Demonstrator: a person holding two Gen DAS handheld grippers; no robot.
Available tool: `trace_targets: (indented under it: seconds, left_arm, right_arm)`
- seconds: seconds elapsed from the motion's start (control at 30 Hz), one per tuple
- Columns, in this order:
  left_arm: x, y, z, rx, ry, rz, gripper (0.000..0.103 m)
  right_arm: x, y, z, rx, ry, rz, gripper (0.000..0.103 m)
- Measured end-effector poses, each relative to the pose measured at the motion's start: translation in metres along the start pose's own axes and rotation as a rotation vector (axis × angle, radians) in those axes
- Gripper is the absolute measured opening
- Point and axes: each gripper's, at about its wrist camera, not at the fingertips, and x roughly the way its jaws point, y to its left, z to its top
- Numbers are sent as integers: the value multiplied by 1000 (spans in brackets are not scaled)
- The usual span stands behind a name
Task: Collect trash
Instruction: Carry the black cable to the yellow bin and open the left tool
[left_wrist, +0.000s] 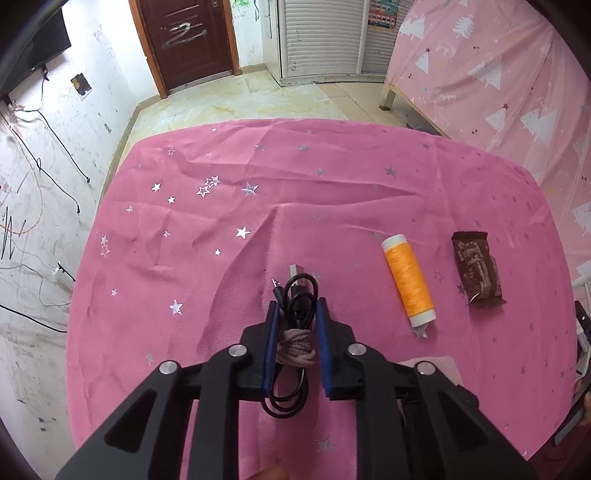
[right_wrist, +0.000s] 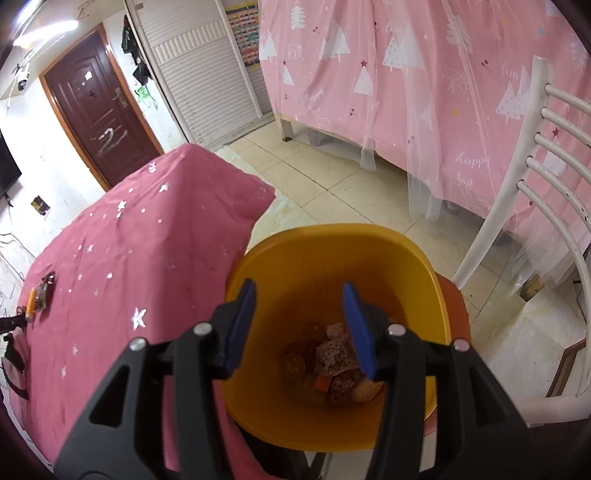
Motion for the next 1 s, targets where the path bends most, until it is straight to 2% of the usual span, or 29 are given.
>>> trace_targets:
  seconds: [0.17,0.33,0.47,0.63,0.77,1.0]
  left_arm:
    - [-9,-1,5,-24,-31,-17,11]
    - [-39,-31,16,19,-95,-58,12]
    - [-65,-80,19,106,-137,-132,12]
    - [-77,-149,14,221,-148,-193,12]
    - [-81,-209,2,298,-135,-248,12]
    - [-69,-283,-17,353,-74,-410,12]
  right_arm:
    - [-1,-3,1,5,-4,7,47]
    - [-3,-6,0,11,-10,7,47]
    - [-5,-7,1,15,-16,6,47]
    - [-13,-10,3,30,-35,10,47]
    - [-18,-16,5,41,-49,13,47]
    - [-26,-28,7,68,-66,7,47]
